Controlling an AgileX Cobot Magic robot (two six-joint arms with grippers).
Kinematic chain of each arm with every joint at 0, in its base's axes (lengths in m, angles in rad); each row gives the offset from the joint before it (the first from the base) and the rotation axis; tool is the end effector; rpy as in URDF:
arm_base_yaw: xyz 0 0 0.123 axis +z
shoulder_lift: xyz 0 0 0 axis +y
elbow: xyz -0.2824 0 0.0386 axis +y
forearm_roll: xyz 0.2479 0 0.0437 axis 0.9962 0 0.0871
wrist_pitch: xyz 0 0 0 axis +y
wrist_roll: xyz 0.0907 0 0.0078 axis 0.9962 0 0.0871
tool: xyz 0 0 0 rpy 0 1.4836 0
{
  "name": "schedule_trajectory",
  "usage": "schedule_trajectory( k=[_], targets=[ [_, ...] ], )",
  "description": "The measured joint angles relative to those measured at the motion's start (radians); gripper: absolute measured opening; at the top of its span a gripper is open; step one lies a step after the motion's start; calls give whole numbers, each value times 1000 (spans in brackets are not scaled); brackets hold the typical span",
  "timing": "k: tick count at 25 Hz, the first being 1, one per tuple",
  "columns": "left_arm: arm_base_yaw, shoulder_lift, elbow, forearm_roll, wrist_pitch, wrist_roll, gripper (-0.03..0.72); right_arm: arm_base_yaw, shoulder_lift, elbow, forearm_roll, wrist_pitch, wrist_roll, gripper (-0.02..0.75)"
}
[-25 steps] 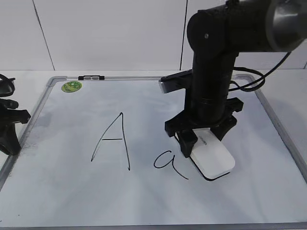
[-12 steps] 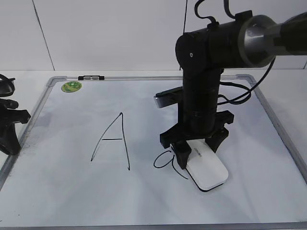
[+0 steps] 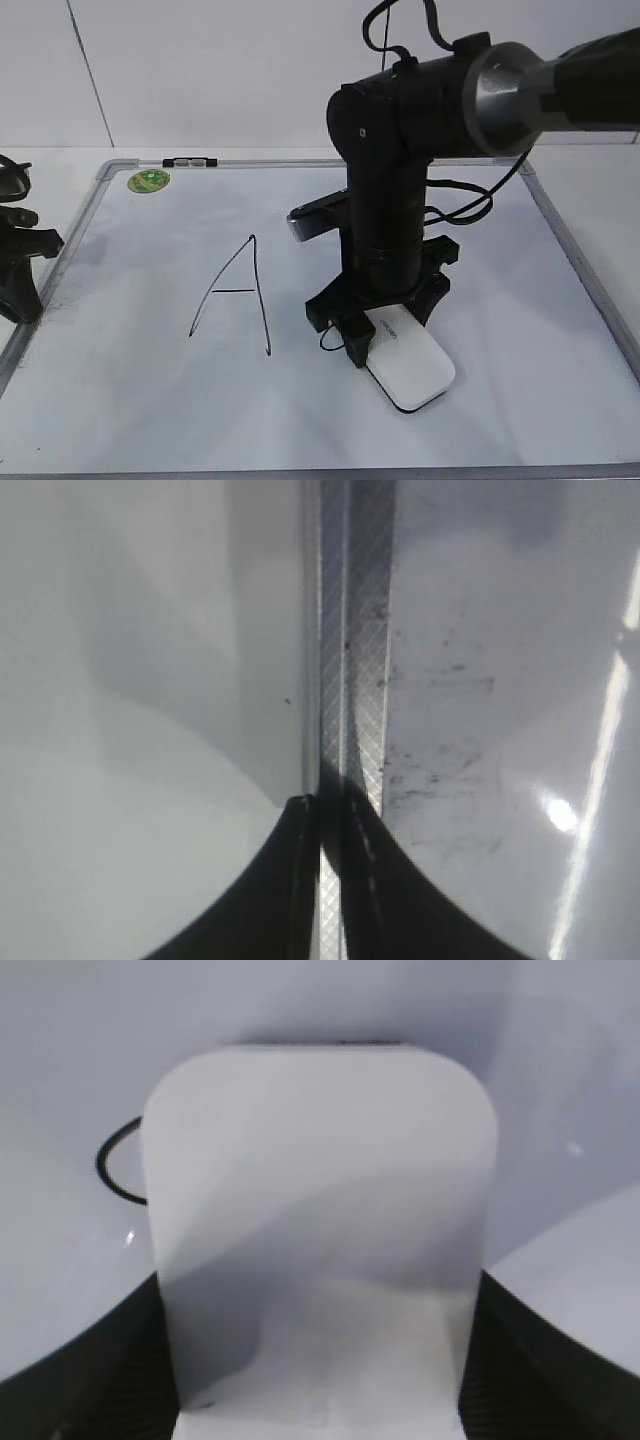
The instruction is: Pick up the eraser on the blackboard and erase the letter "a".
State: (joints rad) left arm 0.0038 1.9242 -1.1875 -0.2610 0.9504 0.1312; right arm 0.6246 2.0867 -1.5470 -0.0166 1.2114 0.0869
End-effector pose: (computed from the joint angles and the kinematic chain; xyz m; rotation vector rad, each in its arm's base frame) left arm 0.3457 -0.0178 0.1514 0.0435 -3.1092 0.3299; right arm 0.3248 0.2324 0.1691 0.8222 -2.9462 0.0715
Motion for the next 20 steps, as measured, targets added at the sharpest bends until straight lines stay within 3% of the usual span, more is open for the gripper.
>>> schedule_trajectory(
  k=[10, 20],
  targets=[
    [0, 0, 0, 0, 0, 0, 33, 91, 0, 0, 6, -3, -14, 528],
    [0, 0, 0, 0, 0, 0, 33, 67, 0, 0, 17, -1, 11, 528]
  ],
)
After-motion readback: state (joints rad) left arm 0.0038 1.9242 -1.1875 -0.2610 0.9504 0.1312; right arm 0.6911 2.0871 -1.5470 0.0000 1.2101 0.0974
